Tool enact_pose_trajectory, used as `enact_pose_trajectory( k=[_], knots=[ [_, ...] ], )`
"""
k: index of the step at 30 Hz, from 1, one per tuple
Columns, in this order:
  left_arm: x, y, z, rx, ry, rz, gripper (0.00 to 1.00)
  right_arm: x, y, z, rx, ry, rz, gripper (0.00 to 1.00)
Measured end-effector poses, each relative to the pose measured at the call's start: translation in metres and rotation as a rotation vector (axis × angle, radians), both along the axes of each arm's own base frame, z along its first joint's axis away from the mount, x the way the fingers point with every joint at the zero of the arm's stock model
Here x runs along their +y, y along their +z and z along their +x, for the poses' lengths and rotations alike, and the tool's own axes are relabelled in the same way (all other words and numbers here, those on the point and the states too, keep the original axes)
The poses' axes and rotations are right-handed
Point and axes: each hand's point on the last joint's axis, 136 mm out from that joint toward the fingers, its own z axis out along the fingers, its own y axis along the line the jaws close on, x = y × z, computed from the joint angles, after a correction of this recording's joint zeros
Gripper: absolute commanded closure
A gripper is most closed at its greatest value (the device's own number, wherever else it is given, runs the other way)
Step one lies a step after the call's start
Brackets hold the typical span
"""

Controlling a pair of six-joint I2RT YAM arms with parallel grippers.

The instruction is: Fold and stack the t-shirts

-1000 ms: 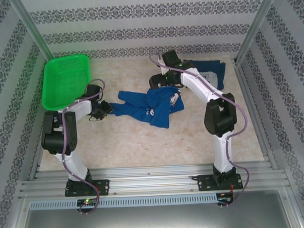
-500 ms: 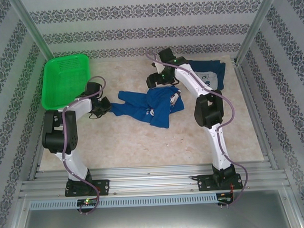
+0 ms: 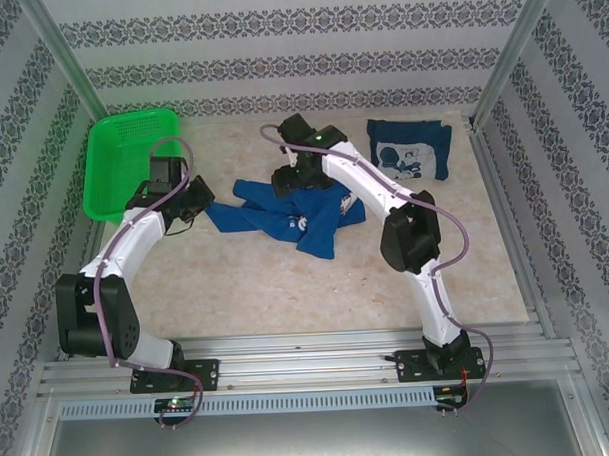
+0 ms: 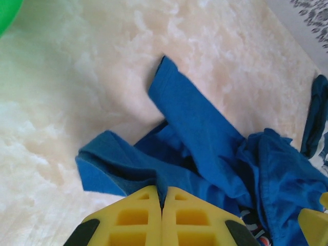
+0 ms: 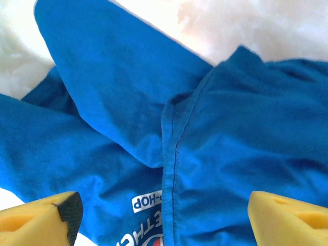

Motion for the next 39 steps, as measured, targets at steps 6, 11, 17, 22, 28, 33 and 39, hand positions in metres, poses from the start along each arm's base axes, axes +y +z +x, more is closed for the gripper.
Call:
enact_pose_trajectory(
  k=[6,11,17,22,28,33,39],
  knots=[
    [-0.001,-0.019,-0.012,0.053,-0.007,-0.006,1.0,-0.023,-0.038,0.008,0.03,-0.1,-0.13,0.38],
    [-0.002,-0.019,-0.017,0.051,-0.008,-0.007,1.0,-0.041,-0.053,0.016,0.038,-0.153,-0.169,0.42],
    [-0.002,-0.017,-0.02,0.045,-0.013,-0.006,1.0,-0.036,-0.055,0.028,0.026,-0.161,-0.14,0.74],
    [-0.002,-0.011,-0.024,0.038,-0.018,-0.002,1.0,-0.038,-0.064,0.027,0.058,-0.18,-0.117,1.0],
    [0.0,0.012,-0.032,-0.01,-0.026,0.011,1.0,-0.079,-0.034,0.023,0.016,-0.248,-0.066,1.0],
    [0.01,0.041,-0.034,-0.059,-0.009,0.026,1.0,-0.121,0.061,0.02,-0.142,-0.332,0.119,1.0],
    [0.021,0.094,-0.028,-0.17,0.015,0.054,1.0,-0.179,0.13,0.012,-0.261,-0.433,0.277,1.0]
  ],
)
